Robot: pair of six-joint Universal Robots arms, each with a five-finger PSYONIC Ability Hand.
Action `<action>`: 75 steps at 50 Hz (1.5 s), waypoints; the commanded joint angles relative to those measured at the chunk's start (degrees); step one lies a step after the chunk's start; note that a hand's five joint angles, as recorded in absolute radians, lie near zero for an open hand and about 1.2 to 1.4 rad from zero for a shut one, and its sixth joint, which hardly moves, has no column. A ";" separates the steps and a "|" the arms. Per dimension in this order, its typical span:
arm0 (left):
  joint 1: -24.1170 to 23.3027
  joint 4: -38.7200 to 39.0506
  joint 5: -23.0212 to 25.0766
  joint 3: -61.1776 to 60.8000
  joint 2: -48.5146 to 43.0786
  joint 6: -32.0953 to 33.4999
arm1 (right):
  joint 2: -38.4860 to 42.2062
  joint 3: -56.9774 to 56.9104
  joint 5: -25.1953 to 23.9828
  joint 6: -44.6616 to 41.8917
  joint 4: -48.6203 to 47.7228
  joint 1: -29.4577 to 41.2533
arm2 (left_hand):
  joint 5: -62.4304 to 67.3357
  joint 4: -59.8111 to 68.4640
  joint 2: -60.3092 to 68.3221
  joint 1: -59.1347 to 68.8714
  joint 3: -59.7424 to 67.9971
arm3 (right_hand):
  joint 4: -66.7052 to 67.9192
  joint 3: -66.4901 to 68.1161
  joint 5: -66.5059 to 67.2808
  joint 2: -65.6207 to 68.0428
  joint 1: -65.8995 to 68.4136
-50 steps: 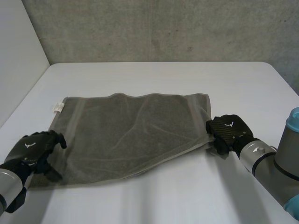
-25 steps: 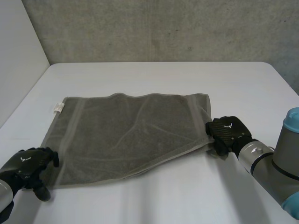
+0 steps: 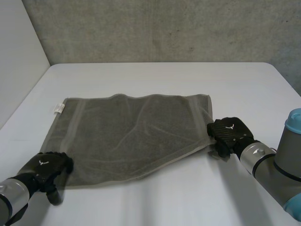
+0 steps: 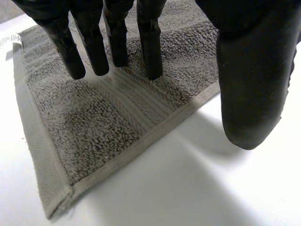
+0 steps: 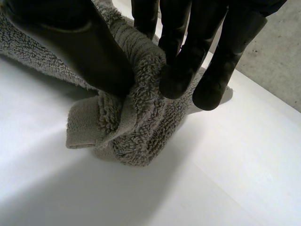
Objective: Fold the towel.
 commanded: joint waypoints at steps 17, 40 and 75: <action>-2.60 3.19 -3.66 4.14 -4.61 -3.10 | -0.02 0.35 -0.09 0.00 -0.09 0.32 | 5.66 5.75 5.90 6.35 5.73 | 2.89 3.25 3.70 5.25 3.48; -5.33 6.18 -6.56 6.60 -6.89 -5.91 | -0.11 0.70 -0.09 -0.26 -0.09 0.58 | 9.19 9.29 9.43 9.89 9.26 | 2.89 3.25 3.70 5.25 3.48; -6.38 6.62 -6.56 6.78 -5.40 -9.33 | -0.38 0.79 0.00 -0.26 0.00 0.58 | 58.79 58.89 59.03 59.49 58.86 | 2.89 3.25 3.70 5.25 3.48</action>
